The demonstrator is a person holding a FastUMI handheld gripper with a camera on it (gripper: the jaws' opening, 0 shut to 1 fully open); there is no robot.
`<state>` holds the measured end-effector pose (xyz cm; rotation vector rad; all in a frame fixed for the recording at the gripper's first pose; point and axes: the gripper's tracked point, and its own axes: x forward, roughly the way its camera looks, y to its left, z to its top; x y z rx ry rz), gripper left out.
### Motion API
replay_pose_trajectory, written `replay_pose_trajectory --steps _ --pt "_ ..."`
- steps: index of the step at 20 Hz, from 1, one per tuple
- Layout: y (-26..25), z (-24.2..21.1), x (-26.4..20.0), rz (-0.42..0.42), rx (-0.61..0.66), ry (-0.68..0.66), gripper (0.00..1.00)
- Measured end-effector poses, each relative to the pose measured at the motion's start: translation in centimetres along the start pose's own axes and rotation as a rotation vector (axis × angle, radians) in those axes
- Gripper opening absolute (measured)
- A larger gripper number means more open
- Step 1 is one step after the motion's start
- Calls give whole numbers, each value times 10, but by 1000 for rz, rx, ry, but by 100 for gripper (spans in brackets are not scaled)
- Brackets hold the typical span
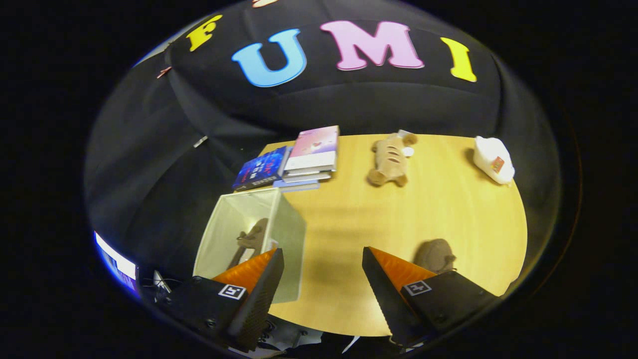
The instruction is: Open the storage box then place both shoes into the box .Put the left shoe in first, then the right shoe, with the right side of both shoes facing outward in a uniform manner.
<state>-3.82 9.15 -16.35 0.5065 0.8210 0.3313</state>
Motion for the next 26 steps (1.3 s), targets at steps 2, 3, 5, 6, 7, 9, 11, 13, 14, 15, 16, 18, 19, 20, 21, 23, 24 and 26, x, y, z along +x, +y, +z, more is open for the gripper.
replay_pose_trajectory --steps 2,3,5,6,7,9,11,13,14,15,16,18,19,20,21,23,24,26 --pt "-41 -12 -11 -50 42 10 98" --pt "-59 -20 -15 -74 59 21 98" --pt "-95 -40 -23 -128 82 49 98" --pt "-111 -50 -23 -152 89 69 98" --pt "-125 -58 -22 -171 98 84 98" --pt "-150 -77 -16 -207 106 123 97" --pt "-172 -93 -3 -234 105 162 97" --pt "-193 -110 10 -269 83 197 97" --pt "-201 -116 18 -278 73 213 97" --pt "-207 -122 26 -282 67 230 95" --pt "-208 -129 33 -269 73 246 94" --pt "-209 -136 46 -255 77 269 90" --pt "-211 -140 50 -255 69 282 88" --pt "-208 -145 52 -246 71 300 87" --pt "-205 -146 53 -232 77 297 86" --pt "-207 -143 58 -234 65 286 82" --pt "-210 -144 61 -241 69 294 79" --pt "-222 -142 63 -279 76 295 49"
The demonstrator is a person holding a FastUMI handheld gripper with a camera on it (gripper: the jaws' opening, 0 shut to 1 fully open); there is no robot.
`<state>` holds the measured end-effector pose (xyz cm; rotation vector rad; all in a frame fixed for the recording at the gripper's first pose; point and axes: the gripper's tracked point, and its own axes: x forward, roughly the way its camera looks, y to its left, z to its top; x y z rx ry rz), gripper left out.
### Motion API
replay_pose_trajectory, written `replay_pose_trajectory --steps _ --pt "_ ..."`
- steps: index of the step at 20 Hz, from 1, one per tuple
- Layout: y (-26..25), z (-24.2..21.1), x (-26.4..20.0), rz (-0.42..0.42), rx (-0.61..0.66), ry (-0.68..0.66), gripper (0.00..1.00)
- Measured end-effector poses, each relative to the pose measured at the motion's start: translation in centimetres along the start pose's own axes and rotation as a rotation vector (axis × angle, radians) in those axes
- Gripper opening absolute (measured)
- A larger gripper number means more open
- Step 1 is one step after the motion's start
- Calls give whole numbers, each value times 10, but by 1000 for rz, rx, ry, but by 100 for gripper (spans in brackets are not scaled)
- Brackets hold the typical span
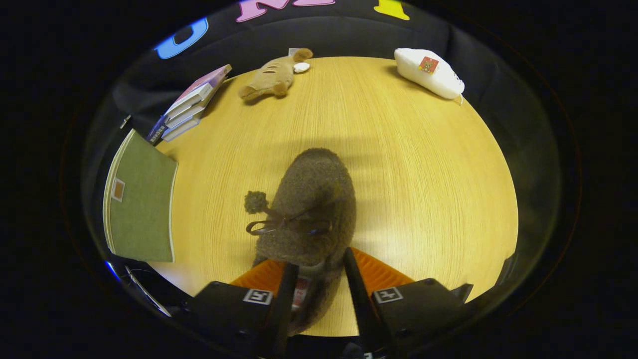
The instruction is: Open the storage box then place both shoes into the box .Put the left shoe in first, then the right shoe, with the right side of both shoes facing outward in a uniform manner.
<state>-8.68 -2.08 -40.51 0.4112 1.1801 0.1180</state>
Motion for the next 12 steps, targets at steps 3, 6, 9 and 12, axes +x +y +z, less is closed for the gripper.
replay_pose_trajectory --steps 3,6,9,12 --pt "-8 3 1 -11 9 -14 8" --pt "-7 4 -10 6 62 -17 5" --pt "7 11 -27 49 120 -36 5" --pt "27 23 -48 83 137 -60 5"
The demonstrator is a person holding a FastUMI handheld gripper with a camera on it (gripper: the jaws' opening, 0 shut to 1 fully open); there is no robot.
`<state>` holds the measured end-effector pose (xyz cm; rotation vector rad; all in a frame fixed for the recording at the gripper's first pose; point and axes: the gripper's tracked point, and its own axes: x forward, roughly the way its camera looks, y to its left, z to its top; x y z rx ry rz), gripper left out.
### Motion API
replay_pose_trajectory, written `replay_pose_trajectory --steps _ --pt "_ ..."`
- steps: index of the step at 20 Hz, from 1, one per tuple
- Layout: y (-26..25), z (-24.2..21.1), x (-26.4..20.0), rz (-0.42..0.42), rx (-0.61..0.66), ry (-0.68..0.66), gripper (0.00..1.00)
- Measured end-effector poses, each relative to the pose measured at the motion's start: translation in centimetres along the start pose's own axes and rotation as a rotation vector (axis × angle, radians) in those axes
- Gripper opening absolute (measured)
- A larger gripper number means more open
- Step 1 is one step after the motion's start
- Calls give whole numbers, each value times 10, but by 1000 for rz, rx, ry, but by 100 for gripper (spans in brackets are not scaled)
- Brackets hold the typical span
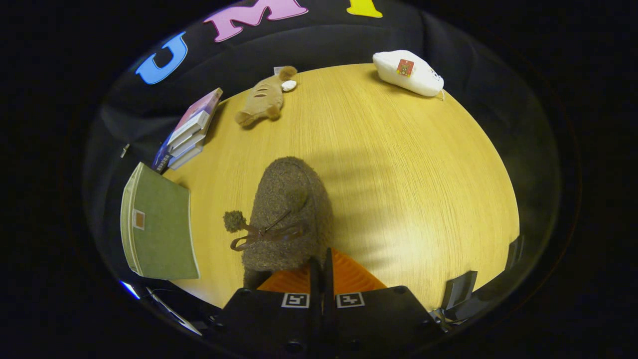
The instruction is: Open the storage box then place both shoes into the box .Put the left shoe in first, then the right shoe, with the right side of both shoes facing outward in a uniform manner.
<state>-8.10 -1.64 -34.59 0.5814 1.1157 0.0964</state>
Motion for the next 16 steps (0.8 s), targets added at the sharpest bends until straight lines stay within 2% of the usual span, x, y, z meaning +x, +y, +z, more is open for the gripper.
replay_pose_trajectory --steps 4,9,16 --pt "50 21 -29 68 -2 -49 5" --pt "137 43 -60 172 -44 -93 5" --pt "262 38 -74 292 -92 -74 5"
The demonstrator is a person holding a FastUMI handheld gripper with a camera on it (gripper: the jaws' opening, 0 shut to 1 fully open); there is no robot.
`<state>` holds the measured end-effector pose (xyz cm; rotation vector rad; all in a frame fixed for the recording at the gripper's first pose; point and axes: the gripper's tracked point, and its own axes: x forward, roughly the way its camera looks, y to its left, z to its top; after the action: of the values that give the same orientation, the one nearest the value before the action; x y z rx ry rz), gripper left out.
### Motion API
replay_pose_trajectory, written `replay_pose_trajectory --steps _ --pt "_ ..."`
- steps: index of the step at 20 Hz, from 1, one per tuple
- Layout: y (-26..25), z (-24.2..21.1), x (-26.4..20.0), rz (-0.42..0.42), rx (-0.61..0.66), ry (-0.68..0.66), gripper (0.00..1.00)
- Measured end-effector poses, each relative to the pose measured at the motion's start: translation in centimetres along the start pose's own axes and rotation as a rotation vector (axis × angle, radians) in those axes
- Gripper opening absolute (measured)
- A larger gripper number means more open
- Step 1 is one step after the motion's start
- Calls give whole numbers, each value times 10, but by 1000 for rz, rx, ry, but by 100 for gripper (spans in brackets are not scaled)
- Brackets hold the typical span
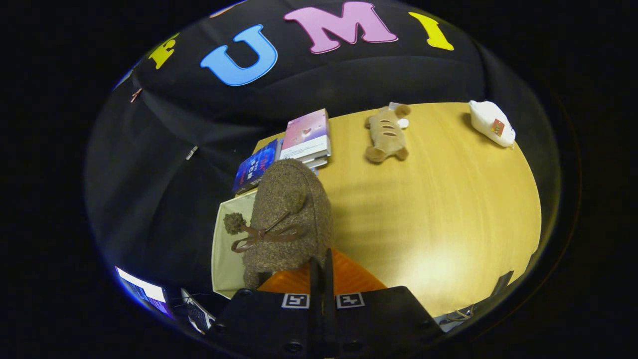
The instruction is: Open the storage box then place both shoes into the box .Put the left shoe in first, then the right shoe, with the right side of both shoes facing outward in a uniform manner.
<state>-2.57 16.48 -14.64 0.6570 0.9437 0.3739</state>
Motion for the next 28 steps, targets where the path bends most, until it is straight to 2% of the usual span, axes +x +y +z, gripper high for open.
replay_pose_trajectory --steps 5,8,16,17,21,28 --pt "62 -17 27 38 -24 41 5" --pt "81 -27 43 30 -41 65 5" --pt "93 -44 73 -38 -115 90 5" --pt "100 -46 74 -13 -115 93 9" --pt "106 -35 65 12 -143 55 99" --pt "100 -27 58 4 -176 8 99"
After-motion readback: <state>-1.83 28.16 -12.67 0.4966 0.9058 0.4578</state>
